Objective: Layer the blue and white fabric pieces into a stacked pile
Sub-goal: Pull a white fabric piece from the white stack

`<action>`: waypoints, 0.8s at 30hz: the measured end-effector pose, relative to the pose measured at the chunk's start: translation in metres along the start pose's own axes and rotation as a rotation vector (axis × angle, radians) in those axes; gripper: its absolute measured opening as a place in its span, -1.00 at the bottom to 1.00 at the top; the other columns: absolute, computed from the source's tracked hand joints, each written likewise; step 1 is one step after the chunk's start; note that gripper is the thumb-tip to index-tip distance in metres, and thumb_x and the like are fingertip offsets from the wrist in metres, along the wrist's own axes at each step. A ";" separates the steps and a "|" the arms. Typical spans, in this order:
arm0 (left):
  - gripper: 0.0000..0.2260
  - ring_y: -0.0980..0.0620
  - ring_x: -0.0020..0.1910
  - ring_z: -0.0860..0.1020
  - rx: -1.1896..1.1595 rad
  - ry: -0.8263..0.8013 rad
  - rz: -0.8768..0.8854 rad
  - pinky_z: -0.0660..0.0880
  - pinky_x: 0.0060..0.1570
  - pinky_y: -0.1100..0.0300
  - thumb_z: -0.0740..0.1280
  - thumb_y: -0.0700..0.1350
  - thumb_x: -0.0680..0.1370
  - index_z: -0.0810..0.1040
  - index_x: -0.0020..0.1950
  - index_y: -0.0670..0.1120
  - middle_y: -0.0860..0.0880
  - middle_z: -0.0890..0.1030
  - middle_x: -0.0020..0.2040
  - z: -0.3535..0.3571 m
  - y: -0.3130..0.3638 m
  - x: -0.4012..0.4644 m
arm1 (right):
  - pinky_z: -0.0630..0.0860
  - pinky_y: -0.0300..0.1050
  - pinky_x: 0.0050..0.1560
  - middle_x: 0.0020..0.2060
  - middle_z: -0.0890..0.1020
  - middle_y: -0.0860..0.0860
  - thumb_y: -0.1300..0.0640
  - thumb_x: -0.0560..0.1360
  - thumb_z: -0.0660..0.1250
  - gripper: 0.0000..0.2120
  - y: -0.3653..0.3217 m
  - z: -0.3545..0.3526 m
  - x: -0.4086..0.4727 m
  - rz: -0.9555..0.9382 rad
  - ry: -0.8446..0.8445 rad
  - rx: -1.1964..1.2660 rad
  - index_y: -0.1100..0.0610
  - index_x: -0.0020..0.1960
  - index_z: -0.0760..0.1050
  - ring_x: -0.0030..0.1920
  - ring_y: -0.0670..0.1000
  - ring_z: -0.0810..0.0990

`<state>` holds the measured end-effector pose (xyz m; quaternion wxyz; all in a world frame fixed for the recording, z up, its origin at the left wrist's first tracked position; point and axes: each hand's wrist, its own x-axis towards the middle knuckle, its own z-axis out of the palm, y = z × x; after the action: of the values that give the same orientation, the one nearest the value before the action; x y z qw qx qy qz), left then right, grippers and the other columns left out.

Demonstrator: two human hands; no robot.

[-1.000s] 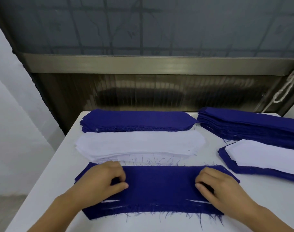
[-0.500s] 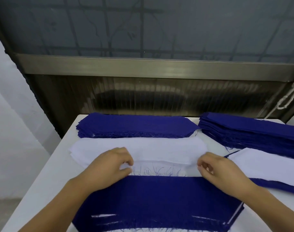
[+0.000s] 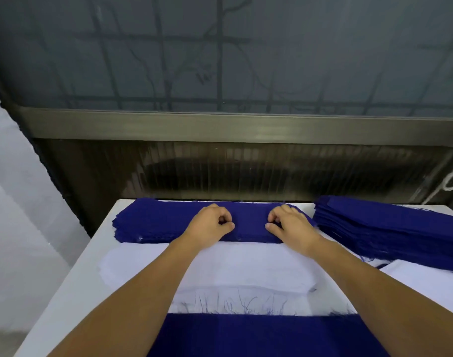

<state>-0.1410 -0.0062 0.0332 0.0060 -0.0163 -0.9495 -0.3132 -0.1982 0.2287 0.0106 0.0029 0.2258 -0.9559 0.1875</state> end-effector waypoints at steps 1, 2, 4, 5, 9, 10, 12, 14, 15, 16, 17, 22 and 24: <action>-0.91 0.08 -0.02 0.51 -0.001 -0.013 -0.007 0.51 0.07 0.18 0.38 -0.06 0.54 0.57 0.03 0.02 0.04 0.50 0.05 0.000 0.000 0.003 | 0.40 -0.21 0.04 -0.04 0.43 -0.17 -0.04 0.56 0.29 -0.92 0.002 0.000 0.002 -0.016 -0.004 -0.008 -0.13 -0.04 0.39 -0.01 -0.11 0.43; -0.90 0.08 -0.02 0.51 -0.003 -0.024 -0.017 0.51 0.04 0.19 0.39 -0.04 0.53 0.57 0.02 0.03 0.05 0.49 0.04 0.001 0.000 0.006 | 0.37 -0.23 0.02 -0.06 0.43 -0.17 -0.03 0.57 0.29 -0.92 0.003 0.000 0.004 -0.034 -0.012 -0.019 -0.12 -0.06 0.38 -0.03 -0.12 0.42; -0.88 0.08 -0.04 0.50 -0.010 -0.037 -0.033 0.50 -0.03 0.22 0.41 0.01 0.51 0.55 0.00 0.05 0.07 0.49 0.01 0.002 0.000 0.010 | 0.35 -0.24 0.01 -0.07 0.45 -0.16 -0.02 0.58 0.28 -0.93 0.003 -0.002 0.008 -0.059 -0.024 -0.042 -0.10 -0.06 0.40 -0.05 -0.12 0.42; -0.86 0.08 -0.05 0.50 -0.008 -0.041 -0.036 0.49 -0.06 0.23 0.42 0.04 0.50 0.55 -0.02 0.05 0.08 0.48 -0.01 0.002 0.000 0.012 | 0.36 -0.24 0.00 -0.06 0.46 -0.14 -0.02 0.58 0.27 -0.94 0.002 -0.002 0.010 -0.059 -0.032 -0.044 -0.08 -0.05 0.42 -0.05 -0.11 0.44; -0.74 0.09 -0.05 0.48 0.028 -0.055 -0.047 0.49 -0.09 0.21 0.46 0.15 0.42 0.54 -0.02 0.06 0.10 0.47 -0.04 0.003 0.002 0.016 | 0.39 -0.24 -0.05 -0.07 0.53 -0.09 -0.02 0.61 0.22 -0.88 0.002 -0.005 0.020 -0.057 -0.061 -0.070 -0.01 -0.04 0.47 -0.07 -0.10 0.49; -0.72 0.09 -0.05 0.48 0.033 -0.057 -0.052 0.48 -0.10 0.21 0.47 0.17 0.41 0.54 -0.01 0.06 0.10 0.47 -0.03 0.003 0.002 0.017 | 0.39 -0.23 -0.07 -0.09 0.54 -0.07 -0.02 0.62 0.20 -0.84 0.002 -0.005 0.023 -0.058 -0.064 -0.088 0.01 -0.07 0.47 -0.09 -0.08 0.50; -0.70 0.09 -0.04 0.49 0.038 -0.061 -0.064 0.49 -0.09 0.21 0.47 0.17 0.40 0.54 0.01 0.06 0.10 0.49 -0.01 0.003 0.002 0.019 | 0.38 -0.22 -0.10 -0.10 0.57 -0.01 0.01 0.65 0.16 -0.79 0.000 -0.007 0.026 -0.050 -0.082 -0.094 0.07 -0.08 0.47 -0.08 -0.04 0.53; -0.72 0.09 -0.02 0.50 0.042 -0.056 -0.073 0.50 -0.05 0.20 0.45 0.13 0.44 0.55 0.07 0.05 0.10 0.52 0.00 0.004 0.001 0.021 | 0.43 -0.20 0.00 0.01 0.59 0.06 0.11 0.67 0.11 -0.80 -0.001 -0.007 0.030 0.001 -0.110 -0.098 0.14 0.05 0.49 0.04 0.03 0.55; -0.75 0.09 -0.02 0.51 0.048 -0.051 -0.070 0.52 -0.03 0.19 0.42 0.10 0.48 0.56 0.09 0.04 0.08 0.54 0.01 0.005 0.001 0.022 | 0.45 -0.18 0.08 0.08 0.58 0.08 0.14 0.67 0.11 -0.80 -0.001 -0.006 0.030 0.026 -0.118 -0.084 0.16 0.13 0.49 0.10 0.05 0.54; -0.79 0.09 -0.02 0.52 0.062 -0.045 -0.062 0.53 -0.01 0.18 0.39 0.06 0.52 0.57 0.11 0.03 0.06 0.57 0.03 0.005 0.001 0.023 | 0.46 -0.17 0.11 0.11 0.57 0.09 0.14 0.67 0.11 -0.79 -0.001 -0.006 0.031 0.015 -0.119 -0.112 0.15 0.17 0.49 0.12 0.05 0.54; -0.82 0.08 -0.02 0.53 0.080 -0.040 -0.055 0.54 0.00 0.16 0.35 0.02 0.56 0.58 0.12 0.02 0.04 0.58 0.04 0.005 0.001 0.024 | 0.47 -0.19 0.07 0.08 0.58 0.07 0.09 0.67 0.12 -0.79 -0.001 -0.006 0.030 0.003 -0.112 -0.126 0.12 0.12 0.50 0.09 0.05 0.55; -0.82 0.05 -0.04 0.54 0.132 -0.007 -0.049 0.54 -0.02 0.14 0.28 -0.01 0.60 0.57 0.15 -0.02 0.00 0.59 0.02 0.009 0.002 0.028 | 0.37 -0.24 -0.27 -0.21 0.54 -0.13 -0.34 0.49 0.20 -0.63 -0.014 -0.005 0.021 -0.009 -0.072 -0.083 -0.04 -0.16 0.45 -0.19 -0.10 0.51; -0.82 0.05 -0.04 0.54 0.136 0.006 -0.043 0.53 -0.05 0.17 0.29 -0.03 0.60 0.57 0.16 -0.02 0.00 0.59 0.02 0.011 0.001 0.027 | 0.38 -0.25 -0.19 -0.13 0.51 -0.14 -0.24 0.50 0.27 -0.74 -0.018 0.000 0.017 -0.037 -0.045 -0.101 -0.05 -0.07 0.41 -0.12 -0.10 0.49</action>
<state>-0.1680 0.0021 0.0260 0.0031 0.0053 -0.9687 -0.2483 -0.2056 0.2062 0.0189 -0.0037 0.2473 -0.9596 0.1340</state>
